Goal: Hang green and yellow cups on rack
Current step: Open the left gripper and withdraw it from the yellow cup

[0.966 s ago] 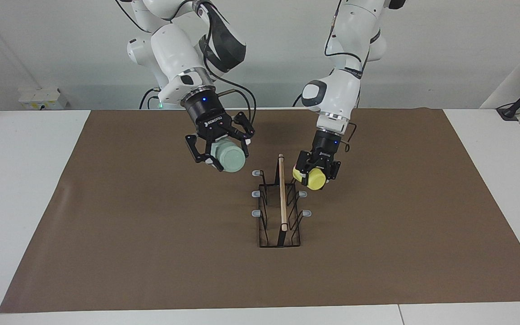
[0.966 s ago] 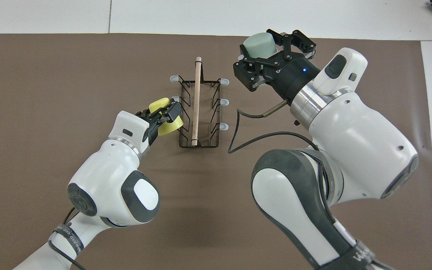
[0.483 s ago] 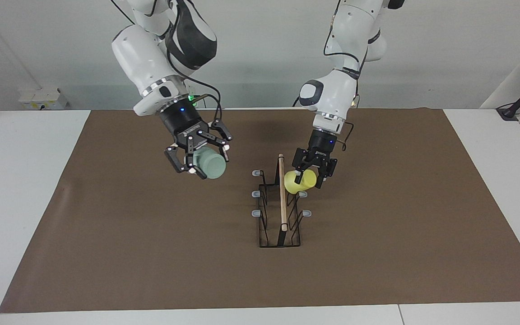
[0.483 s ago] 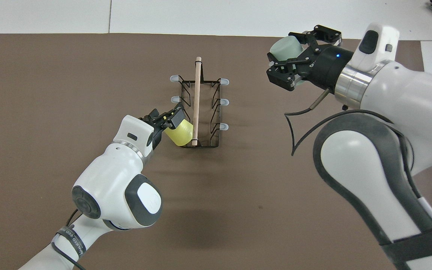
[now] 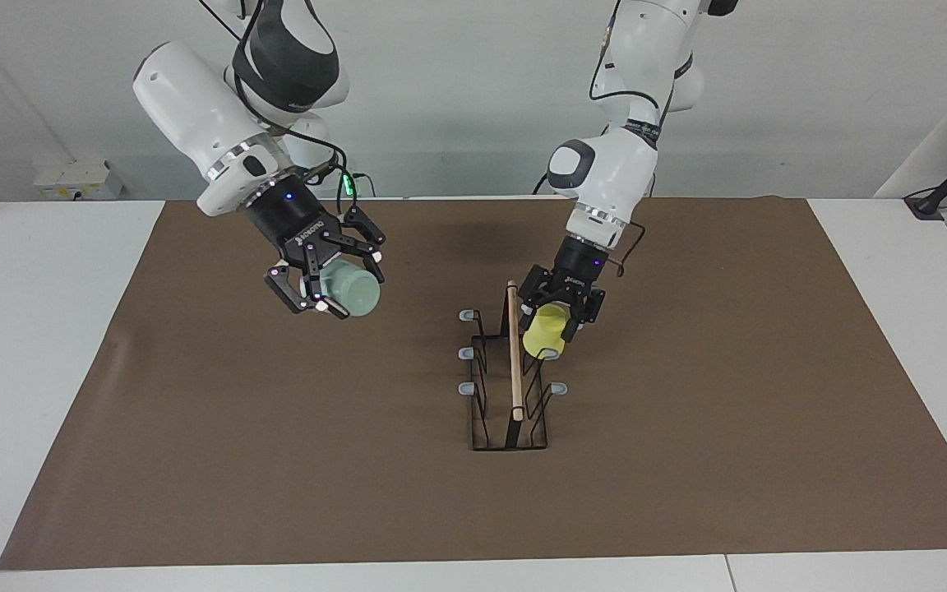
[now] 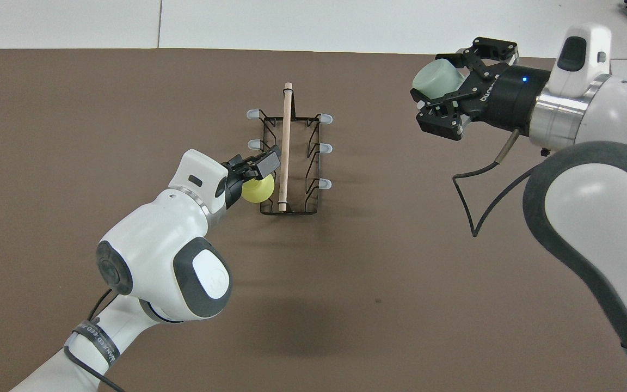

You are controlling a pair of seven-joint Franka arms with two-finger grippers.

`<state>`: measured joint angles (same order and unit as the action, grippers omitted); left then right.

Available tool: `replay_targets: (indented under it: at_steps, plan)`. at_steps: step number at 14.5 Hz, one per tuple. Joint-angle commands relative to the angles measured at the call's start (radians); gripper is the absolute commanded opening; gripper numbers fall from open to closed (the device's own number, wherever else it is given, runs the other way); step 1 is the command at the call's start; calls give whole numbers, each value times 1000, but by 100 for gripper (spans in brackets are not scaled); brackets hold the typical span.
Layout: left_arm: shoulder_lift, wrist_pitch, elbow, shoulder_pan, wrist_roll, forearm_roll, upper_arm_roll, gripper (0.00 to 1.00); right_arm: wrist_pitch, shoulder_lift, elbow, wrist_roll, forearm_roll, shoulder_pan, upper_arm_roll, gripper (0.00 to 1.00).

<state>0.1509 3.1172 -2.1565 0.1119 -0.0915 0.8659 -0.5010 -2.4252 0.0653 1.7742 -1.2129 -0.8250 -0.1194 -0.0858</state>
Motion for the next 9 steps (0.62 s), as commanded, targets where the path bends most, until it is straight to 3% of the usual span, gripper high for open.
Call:
replay_targets:
  at_steps: [1, 6, 9]
  plan:
    - [-19, -128, 50, -32, 4, 2, 27, 100, 113, -7, -28, -95, -36, 75, -11, 0]
    - [-19, -464, 191, -29, 4, -22, 177, 100, 247, -8, -45, -197, -37, 185, -12, 0]
    - [-19, -598, 237, -29, 1, -173, 257, 100, 299, -10, -53, -238, -71, 216, -11, 0]
